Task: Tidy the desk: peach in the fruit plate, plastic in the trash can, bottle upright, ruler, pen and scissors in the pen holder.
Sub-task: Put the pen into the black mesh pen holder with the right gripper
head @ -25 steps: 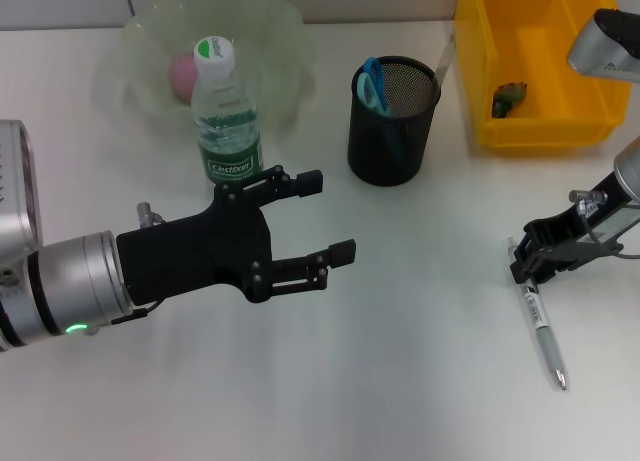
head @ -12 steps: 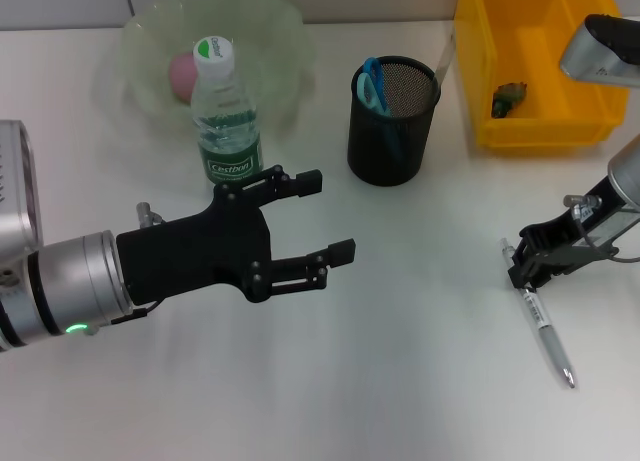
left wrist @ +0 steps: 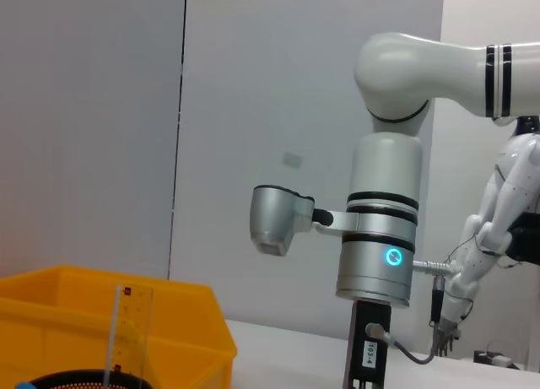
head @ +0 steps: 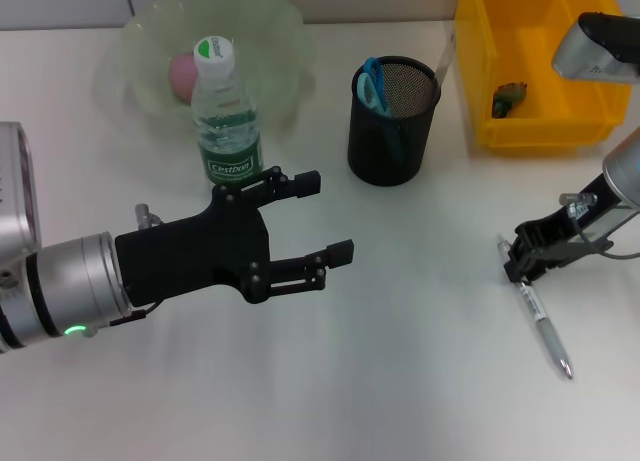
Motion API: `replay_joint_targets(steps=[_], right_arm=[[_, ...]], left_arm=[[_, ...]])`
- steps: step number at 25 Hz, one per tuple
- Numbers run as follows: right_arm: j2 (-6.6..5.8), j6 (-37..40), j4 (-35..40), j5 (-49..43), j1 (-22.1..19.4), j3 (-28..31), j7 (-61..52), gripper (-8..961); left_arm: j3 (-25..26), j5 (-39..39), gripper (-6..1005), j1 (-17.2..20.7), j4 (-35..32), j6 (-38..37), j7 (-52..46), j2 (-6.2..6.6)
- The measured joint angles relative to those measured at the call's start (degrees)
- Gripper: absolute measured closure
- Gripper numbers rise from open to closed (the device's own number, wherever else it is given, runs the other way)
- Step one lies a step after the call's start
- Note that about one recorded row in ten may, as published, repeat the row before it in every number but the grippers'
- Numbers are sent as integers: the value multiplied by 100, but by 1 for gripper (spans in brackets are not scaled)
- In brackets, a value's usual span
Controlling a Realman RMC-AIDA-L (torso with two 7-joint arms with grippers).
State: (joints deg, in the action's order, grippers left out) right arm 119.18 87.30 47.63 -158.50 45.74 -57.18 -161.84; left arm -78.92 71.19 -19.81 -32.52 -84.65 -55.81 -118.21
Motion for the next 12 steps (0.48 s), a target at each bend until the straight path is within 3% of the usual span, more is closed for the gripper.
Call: replay_joint_targets(steps=[12], right_arm=[[1, -21, 1025, 1324, -876, 2, 756, 781]], left_arm=[[117, -28, 167, 31, 0, -26, 0, -2]])
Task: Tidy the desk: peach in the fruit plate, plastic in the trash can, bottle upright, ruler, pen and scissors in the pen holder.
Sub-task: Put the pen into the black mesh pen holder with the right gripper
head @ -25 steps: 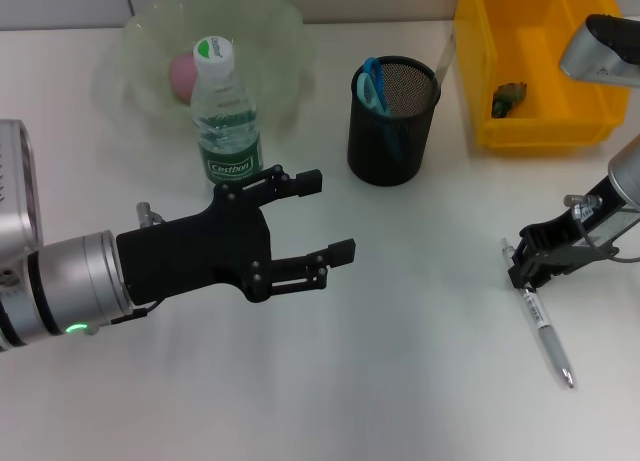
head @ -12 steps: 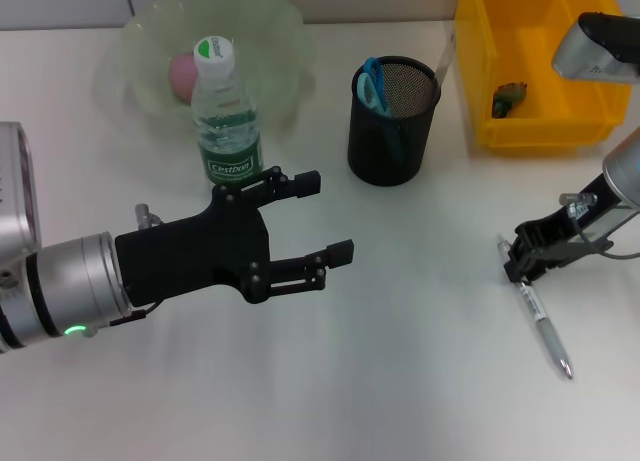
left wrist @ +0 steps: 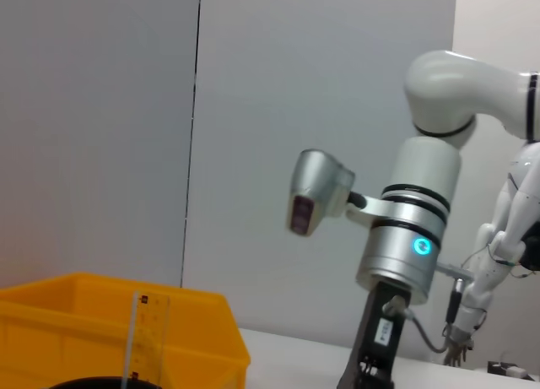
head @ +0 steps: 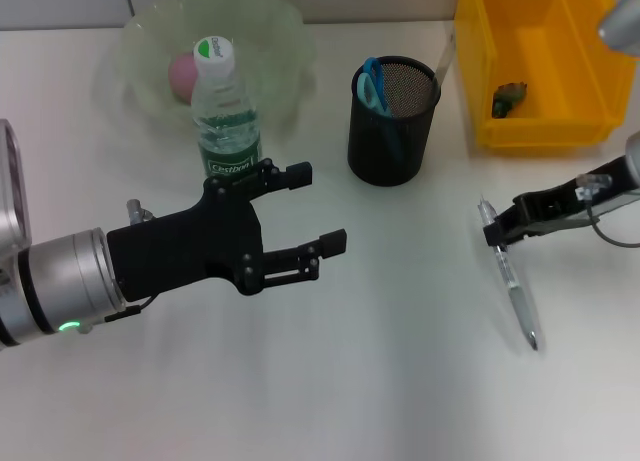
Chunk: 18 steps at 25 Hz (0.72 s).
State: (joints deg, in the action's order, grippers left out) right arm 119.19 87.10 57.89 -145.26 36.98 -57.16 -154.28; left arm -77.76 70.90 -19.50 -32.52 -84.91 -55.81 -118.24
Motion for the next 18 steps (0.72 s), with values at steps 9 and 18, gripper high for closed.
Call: replay_joint_targets(steps=[9, 18], right_arm=[[-8, -200, 668, 2319, -1397, 58, 1765, 780], [8, -206, 0, 4685, -2069, 184, 4553, 780]], left_arm=[[121, -10, 167, 14, -1, 1, -47, -7], [122, -16, 167, -34, -10, -6, -59, -19]])
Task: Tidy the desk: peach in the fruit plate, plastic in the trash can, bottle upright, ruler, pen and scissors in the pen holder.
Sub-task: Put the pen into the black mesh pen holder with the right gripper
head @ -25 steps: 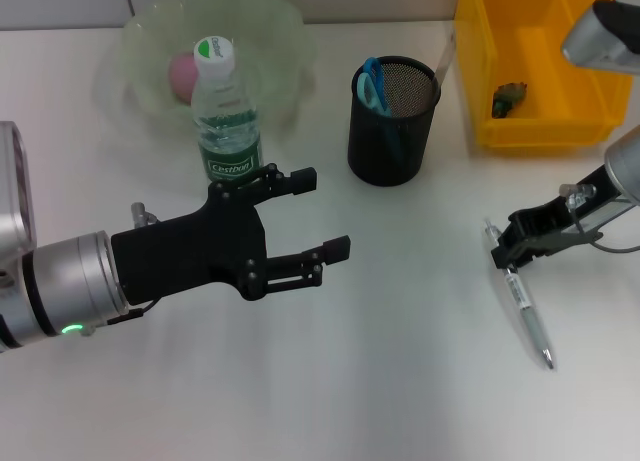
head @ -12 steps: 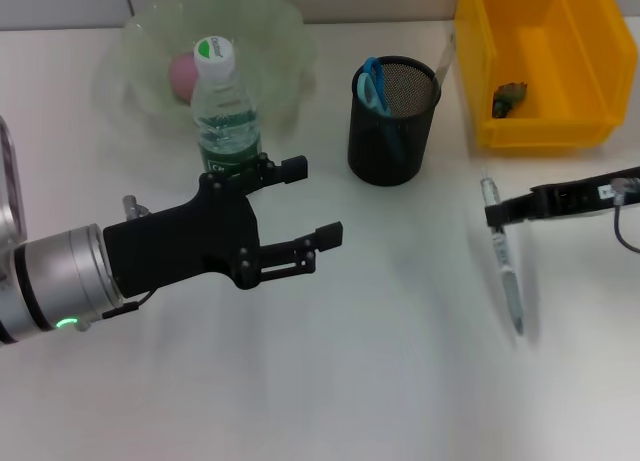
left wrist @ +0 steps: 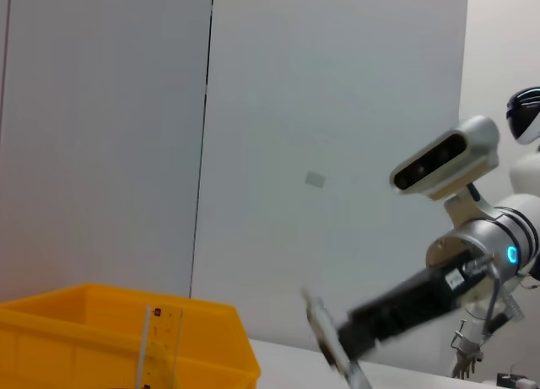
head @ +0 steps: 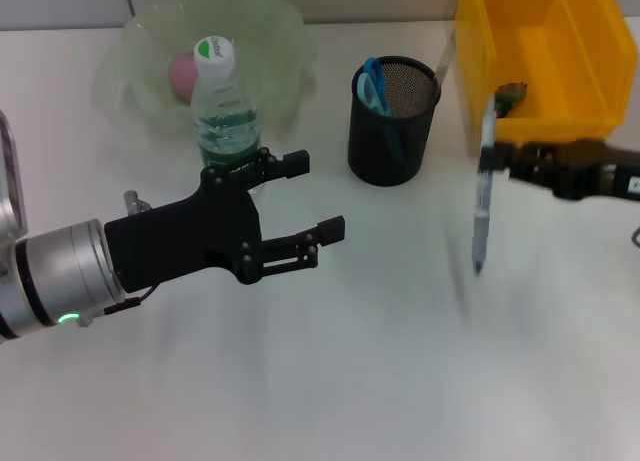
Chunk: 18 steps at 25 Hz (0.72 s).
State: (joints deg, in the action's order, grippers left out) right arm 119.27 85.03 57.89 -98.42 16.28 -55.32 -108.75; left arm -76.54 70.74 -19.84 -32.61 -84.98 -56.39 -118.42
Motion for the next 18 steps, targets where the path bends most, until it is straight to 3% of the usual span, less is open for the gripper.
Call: replay_joint_targets(steps=[7, 10, 18], right_arm=[[4, -22, -1176, 1784, 93, 244, 2283, 780], [11, -34, -1921, 2630, 354, 202, 3617, 780], [10, -282, -3028, 2747, 1084, 222, 4966, 780]], left_arm=[[-1, 0, 167, -19, 0, 3, -3, -6], [-2, 1, 167, -20, 0, 17, -3, -12], [-1, -2, 167, -26, 0, 16, -21, -16]])
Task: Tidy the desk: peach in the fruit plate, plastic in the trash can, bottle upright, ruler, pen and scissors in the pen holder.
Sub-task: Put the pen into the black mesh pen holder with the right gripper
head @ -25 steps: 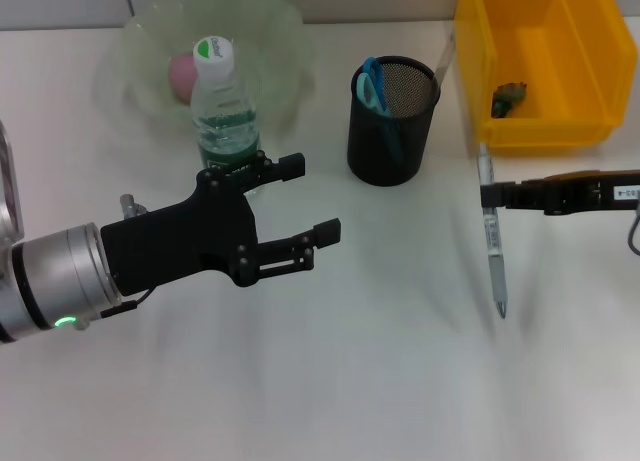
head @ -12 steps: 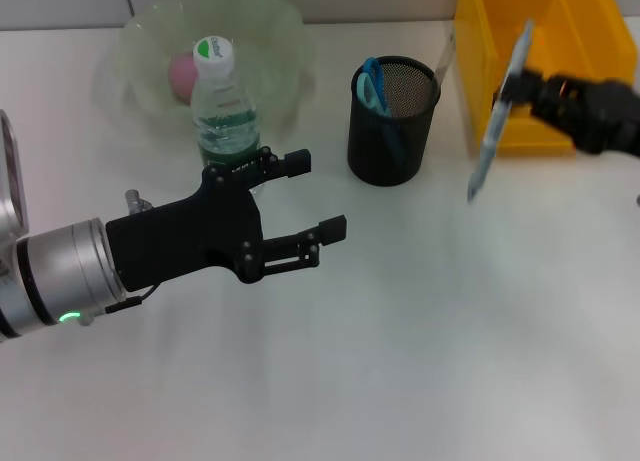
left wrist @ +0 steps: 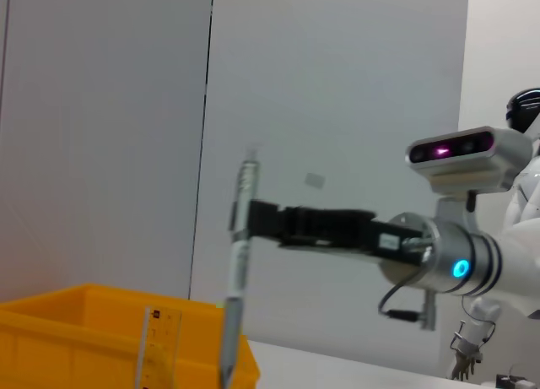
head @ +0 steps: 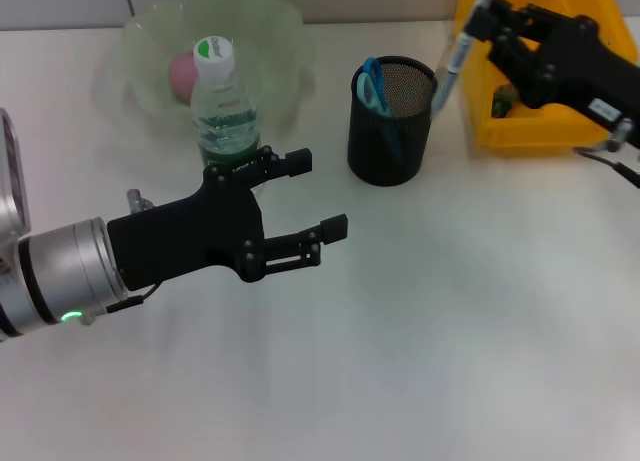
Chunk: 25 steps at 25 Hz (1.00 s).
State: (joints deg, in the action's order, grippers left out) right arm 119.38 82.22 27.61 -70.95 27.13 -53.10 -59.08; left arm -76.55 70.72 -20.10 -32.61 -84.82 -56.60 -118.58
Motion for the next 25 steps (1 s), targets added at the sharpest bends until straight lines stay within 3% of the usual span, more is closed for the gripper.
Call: replay_joint_targets(steps=[5, 12, 25], right_arm=[[18, -199, -313, 21, 279, 19, 461, 780], [21, -324, -403, 385, 334, -24, 622, 781], [52, -451, -1437, 703, 690, -64, 2019, 780]], left_arm=[[0, -12, 167, -11, 0, -9, 0, -7], [0, -15, 167, -15, 0, -4, 0, -8], [0, -15, 167, -50, 0, 25, 0, -9]])
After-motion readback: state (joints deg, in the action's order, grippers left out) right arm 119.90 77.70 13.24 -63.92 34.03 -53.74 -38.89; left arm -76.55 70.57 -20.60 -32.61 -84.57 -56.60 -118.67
